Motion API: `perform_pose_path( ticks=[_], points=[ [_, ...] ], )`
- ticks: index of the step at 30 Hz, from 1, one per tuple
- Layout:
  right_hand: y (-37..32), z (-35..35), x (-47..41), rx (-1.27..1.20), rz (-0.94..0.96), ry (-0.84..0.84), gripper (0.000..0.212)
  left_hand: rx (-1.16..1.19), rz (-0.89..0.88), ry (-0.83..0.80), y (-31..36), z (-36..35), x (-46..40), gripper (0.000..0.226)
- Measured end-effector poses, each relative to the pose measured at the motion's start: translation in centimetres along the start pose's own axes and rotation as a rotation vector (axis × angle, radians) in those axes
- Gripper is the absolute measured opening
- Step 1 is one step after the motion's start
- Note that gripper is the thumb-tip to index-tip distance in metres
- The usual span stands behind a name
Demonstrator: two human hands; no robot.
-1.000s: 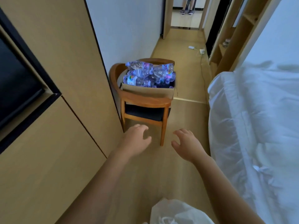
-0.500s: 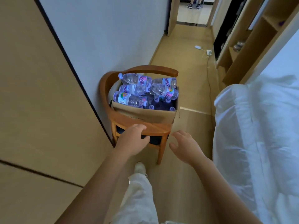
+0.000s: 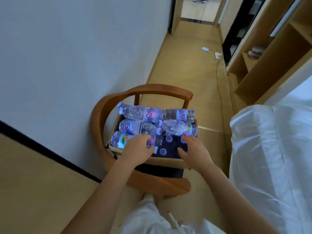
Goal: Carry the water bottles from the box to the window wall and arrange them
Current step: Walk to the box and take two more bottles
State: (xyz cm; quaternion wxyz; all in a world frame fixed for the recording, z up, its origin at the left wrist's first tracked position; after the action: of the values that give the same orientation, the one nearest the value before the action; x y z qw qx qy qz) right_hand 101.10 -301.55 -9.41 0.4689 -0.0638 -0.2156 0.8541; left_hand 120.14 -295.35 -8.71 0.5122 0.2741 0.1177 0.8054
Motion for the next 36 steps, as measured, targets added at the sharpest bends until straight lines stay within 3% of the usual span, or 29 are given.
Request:
perform_pose_path(
  ticks=[4, 16, 23, 29, 33, 36],
  points=[
    [1.1, -0.9, -3.7, -0.016, -0.047, 0.090, 0.057, 0.007, 0.044, -0.039, -0.9, -0.2, -2.5, 0.046],
    [3.2, -5.8, -12.2, 0.098, 0.017, -0.085, 0.079, 0.024, 0.192, -0.021, -2.8, -0.4, -5.3, 0.036],
    [4.7, -7.1, -14.4, 0.262, 0.067, -0.202, 0.078, 0.015, 0.234, -0.002, -2.7, -1.0, -6.5, 0.042],
    [4.9, -6.1, -14.1, 0.291, 0.176, -0.149, 0.072, -0.065, 0.155, 0.097, -1.3, -1.4, -8.5, 0.057],
    [5.7, -4.7, -12.9, 0.205, 0.191, -0.103, 0.071, 0.184, 0.255, 0.264, -2.1, 0.1, -10.2, 0.051],
    [6.0, -2.6, -12.0, 0.045, 0.158, 0.010, 0.070, 0.528, 0.520, 0.350, -4.2, 1.2, -11.7, 0.035]
  ],
)
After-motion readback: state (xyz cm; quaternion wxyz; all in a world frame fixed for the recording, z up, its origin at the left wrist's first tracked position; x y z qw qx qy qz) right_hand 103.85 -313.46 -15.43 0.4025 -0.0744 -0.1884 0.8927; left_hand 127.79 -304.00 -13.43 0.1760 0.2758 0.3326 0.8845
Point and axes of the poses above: each hand's wrist, its own x-axis away from the middle knuckle, its own z-axis out of the back of the hand, y = z × x, the point moved 5 cm from there along -x, towards the middle knuckle, and after that the axes turned 10 degrees about z, right-handed, at the moved point
